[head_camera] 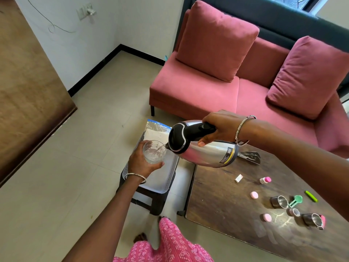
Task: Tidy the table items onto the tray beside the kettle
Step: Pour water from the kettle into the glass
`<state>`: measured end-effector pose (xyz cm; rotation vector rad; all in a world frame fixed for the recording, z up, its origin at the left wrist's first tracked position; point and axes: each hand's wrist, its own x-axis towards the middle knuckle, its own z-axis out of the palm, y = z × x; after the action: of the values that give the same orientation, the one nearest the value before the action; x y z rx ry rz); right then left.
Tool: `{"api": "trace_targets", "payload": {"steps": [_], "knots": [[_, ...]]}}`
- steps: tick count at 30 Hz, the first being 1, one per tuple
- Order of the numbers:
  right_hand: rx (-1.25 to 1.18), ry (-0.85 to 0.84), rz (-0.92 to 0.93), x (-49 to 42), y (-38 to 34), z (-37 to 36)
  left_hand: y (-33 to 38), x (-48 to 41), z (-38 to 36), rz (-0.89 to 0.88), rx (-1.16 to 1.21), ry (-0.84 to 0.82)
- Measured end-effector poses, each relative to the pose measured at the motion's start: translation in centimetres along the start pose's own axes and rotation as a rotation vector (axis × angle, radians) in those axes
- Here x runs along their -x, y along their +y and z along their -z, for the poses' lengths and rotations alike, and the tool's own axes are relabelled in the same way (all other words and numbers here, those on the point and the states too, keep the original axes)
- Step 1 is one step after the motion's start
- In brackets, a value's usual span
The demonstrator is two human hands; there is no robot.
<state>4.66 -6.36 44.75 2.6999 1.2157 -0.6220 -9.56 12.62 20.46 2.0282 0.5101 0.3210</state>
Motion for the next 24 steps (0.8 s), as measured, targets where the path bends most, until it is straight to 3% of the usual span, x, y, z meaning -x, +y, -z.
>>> {"api": "trace_targets", "payload": {"steps": [24], "knots": [[0.044,-0.024,0.009,-0.3,-0.8,1.2,0.4,-0.9,-0.5,0.034,0.047,0.012]]}}
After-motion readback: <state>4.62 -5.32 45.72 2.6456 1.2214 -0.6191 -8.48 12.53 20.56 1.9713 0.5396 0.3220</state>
